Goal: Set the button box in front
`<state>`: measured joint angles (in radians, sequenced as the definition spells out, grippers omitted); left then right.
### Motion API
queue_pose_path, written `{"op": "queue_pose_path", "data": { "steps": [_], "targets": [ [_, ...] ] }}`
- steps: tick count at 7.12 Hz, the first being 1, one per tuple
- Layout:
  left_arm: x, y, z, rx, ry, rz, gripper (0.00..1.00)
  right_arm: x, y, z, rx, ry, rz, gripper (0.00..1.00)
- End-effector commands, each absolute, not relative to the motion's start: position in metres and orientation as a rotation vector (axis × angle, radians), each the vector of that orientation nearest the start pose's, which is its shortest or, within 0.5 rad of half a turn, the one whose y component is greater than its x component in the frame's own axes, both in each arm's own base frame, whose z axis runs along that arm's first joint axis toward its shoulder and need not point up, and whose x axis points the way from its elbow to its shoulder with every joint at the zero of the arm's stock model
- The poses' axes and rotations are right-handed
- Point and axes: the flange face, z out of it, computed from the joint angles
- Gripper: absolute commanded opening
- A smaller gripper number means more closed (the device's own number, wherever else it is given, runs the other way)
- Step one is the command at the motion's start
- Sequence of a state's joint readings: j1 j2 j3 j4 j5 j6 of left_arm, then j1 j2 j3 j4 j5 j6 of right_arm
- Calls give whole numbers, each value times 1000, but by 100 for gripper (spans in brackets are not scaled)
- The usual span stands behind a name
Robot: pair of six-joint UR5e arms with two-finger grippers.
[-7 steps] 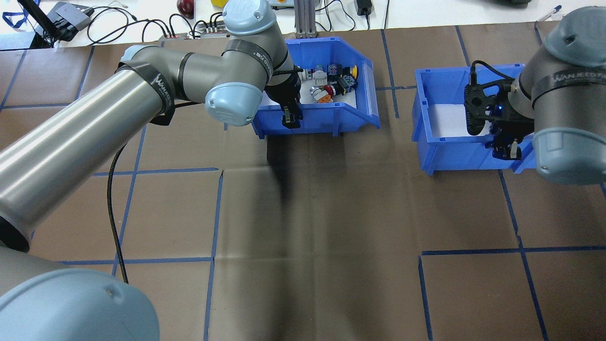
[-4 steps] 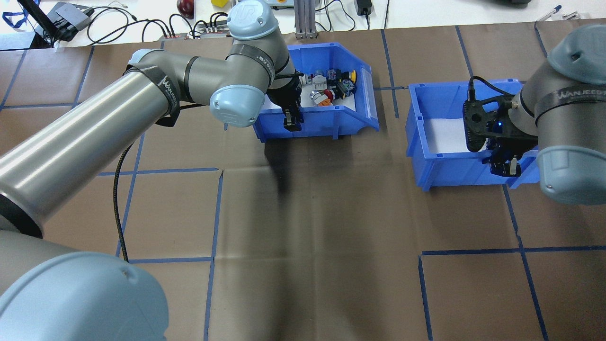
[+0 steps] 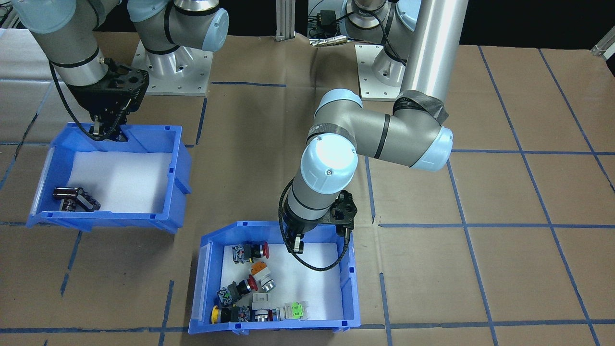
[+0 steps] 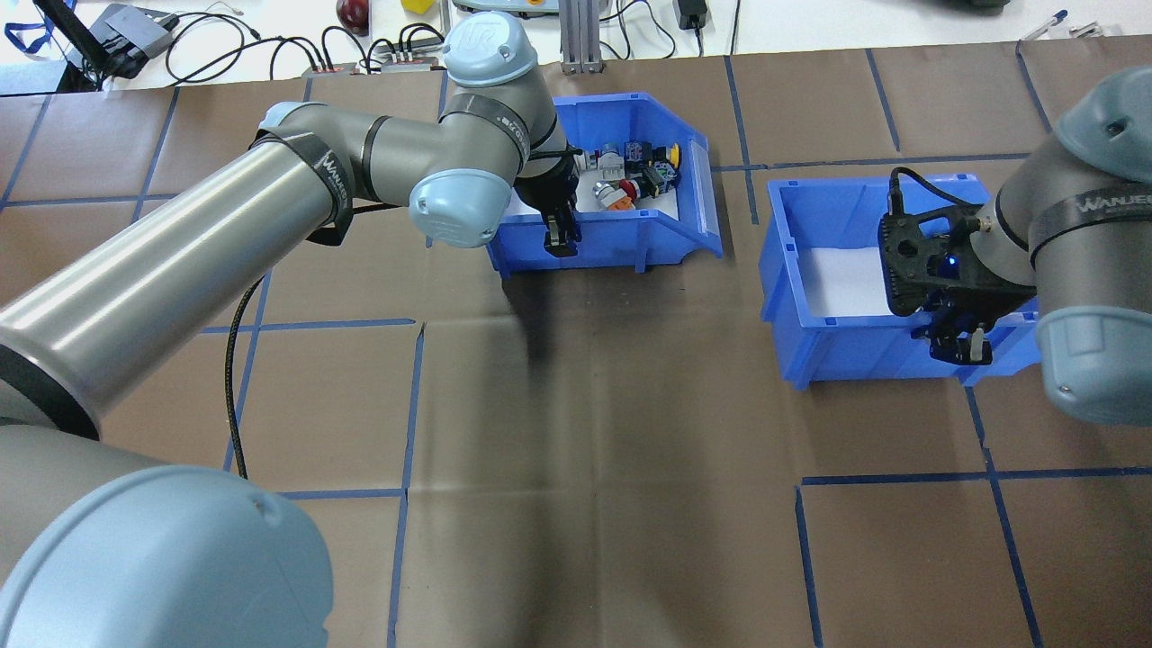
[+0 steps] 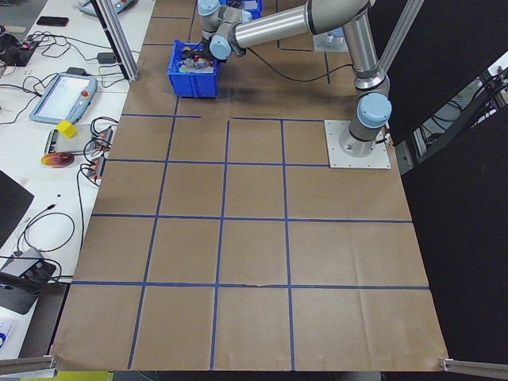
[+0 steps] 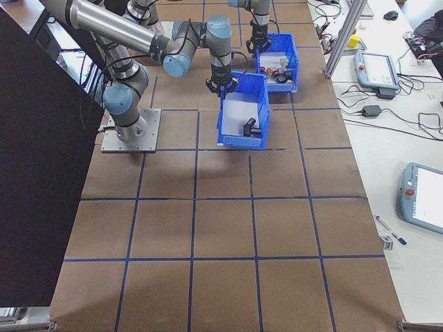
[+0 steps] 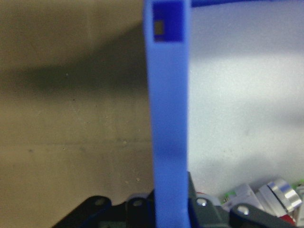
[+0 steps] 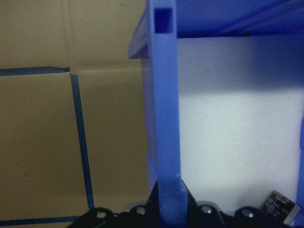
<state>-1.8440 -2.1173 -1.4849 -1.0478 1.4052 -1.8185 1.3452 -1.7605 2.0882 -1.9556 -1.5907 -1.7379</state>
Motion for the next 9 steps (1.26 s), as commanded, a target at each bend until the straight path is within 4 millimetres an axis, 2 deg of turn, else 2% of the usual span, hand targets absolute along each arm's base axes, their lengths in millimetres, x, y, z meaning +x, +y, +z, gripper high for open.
{"op": "queue_pose_path", "data": {
  "steps": [1,2,3,4,6,7,8,9],
  "targets": [
    [-328,-612,259,-2280,2349,184,9,44,-401,353,-2186,2322,-15,8],
    [-328,-613,260,-2281,2347,176,17,45,-395,353,-2188,2324,-19,8],
    [-327,-614,262,-2284,2346,169,49,46,-392,354,-2190,2326,-19,8],
    [-327,-614,264,-2287,2350,168,68,46,-392,354,-2190,2326,-19,8],
    [-320,-613,283,-2301,2352,138,95,49,-379,348,-2180,2322,-8,8],
    [-316,-611,299,-2289,2373,133,95,55,-359,345,-2177,2333,-19,8],
    [-302,-601,332,-2185,2462,122,95,60,-341,342,-2176,2343,-30,8],
    [-266,-593,365,-1995,2577,128,95,67,-324,335,-2114,2379,-34,8]
  ]
}}
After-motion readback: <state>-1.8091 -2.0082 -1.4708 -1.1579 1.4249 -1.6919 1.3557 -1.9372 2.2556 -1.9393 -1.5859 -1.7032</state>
